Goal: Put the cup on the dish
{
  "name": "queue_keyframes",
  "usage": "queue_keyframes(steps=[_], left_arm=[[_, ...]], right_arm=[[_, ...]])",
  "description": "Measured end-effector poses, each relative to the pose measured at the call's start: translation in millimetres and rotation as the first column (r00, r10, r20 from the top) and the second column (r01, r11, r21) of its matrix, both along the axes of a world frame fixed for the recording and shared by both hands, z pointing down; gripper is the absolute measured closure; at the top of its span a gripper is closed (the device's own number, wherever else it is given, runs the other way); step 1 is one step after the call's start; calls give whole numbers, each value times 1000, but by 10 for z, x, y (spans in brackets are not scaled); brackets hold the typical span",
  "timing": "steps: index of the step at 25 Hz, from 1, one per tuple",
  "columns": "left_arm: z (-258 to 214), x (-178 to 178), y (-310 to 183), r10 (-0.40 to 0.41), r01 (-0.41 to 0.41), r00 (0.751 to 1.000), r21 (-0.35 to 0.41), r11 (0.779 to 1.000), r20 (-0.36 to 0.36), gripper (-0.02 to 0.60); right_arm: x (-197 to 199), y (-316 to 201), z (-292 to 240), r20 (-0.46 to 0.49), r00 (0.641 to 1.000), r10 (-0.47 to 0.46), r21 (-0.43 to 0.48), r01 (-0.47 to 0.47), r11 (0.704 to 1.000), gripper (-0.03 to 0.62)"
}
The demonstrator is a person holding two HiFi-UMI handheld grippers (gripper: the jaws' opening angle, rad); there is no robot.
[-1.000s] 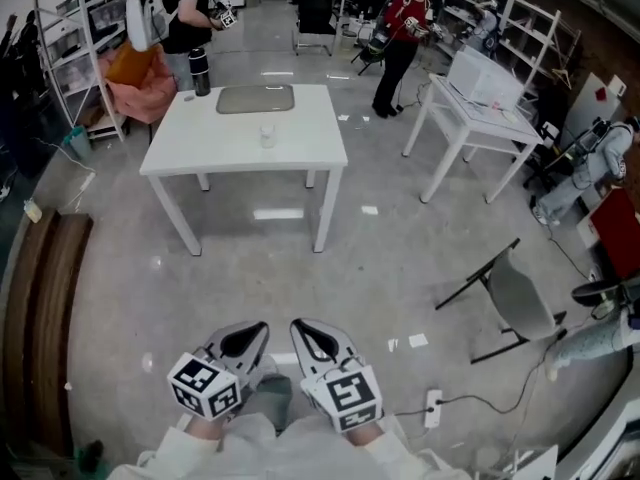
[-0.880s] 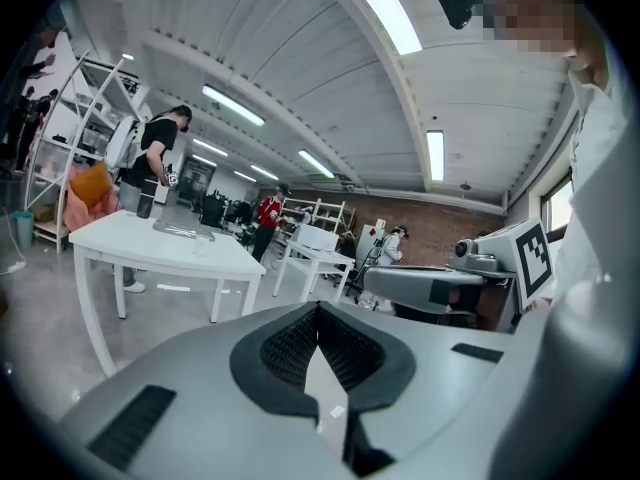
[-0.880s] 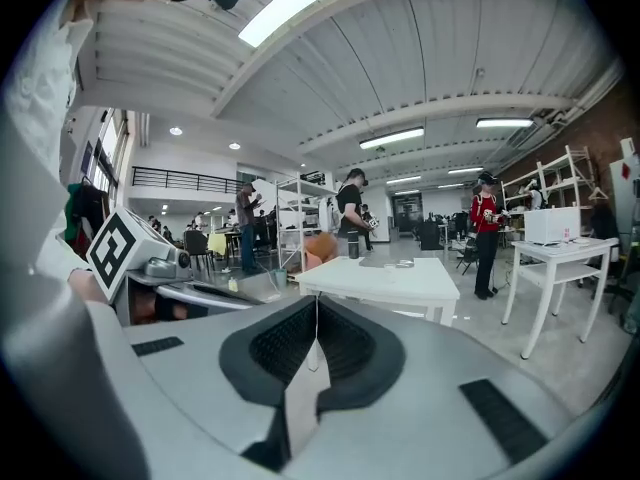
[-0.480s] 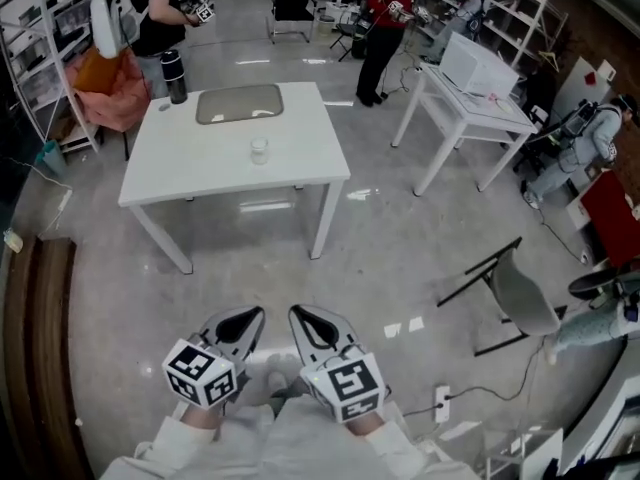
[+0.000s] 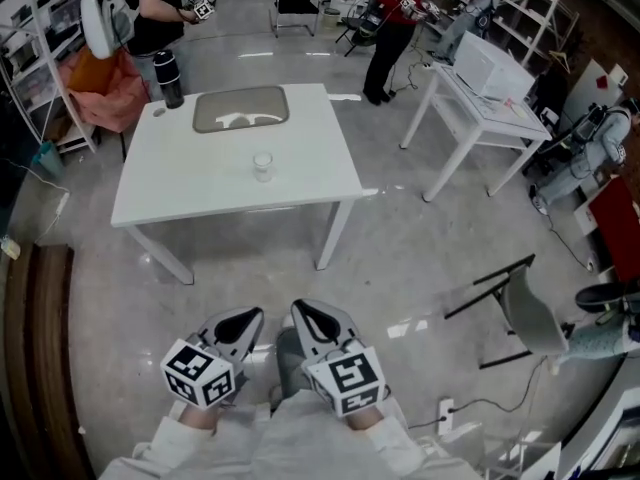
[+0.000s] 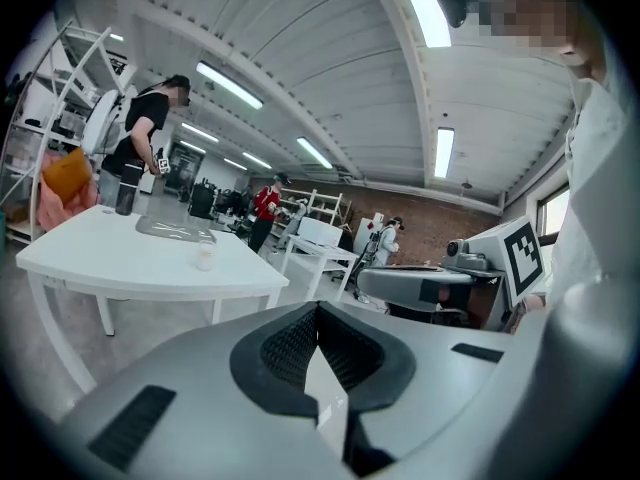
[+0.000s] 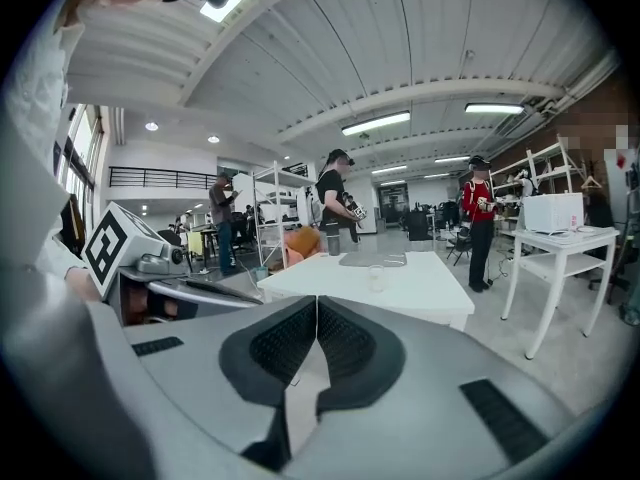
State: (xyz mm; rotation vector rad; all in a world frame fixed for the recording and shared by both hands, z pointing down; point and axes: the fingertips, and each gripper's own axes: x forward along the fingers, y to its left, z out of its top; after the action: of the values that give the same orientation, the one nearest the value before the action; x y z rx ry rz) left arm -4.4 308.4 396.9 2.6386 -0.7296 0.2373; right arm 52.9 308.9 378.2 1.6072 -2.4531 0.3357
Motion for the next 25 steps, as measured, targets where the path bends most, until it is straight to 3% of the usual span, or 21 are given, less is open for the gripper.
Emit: queue_keyframes(steps=[14, 19, 25], left_arm=[[-209, 313, -2372, -134, 133, 991, 36, 990, 7, 586], [-193, 449, -2833, -163, 163, 987, 24, 986, -2, 586], [-85, 490, -3046, -169, 169, 985, -1, 986, 24, 586]], right_arm=[[247, -2421, -168, -16, 984, -176, 7, 176, 984, 580], [348, -2929, -130, -17, 977, -211, -2, 211, 977, 580], [354, -3170, -2, 3, 974, -228, -31, 228, 973, 580]])
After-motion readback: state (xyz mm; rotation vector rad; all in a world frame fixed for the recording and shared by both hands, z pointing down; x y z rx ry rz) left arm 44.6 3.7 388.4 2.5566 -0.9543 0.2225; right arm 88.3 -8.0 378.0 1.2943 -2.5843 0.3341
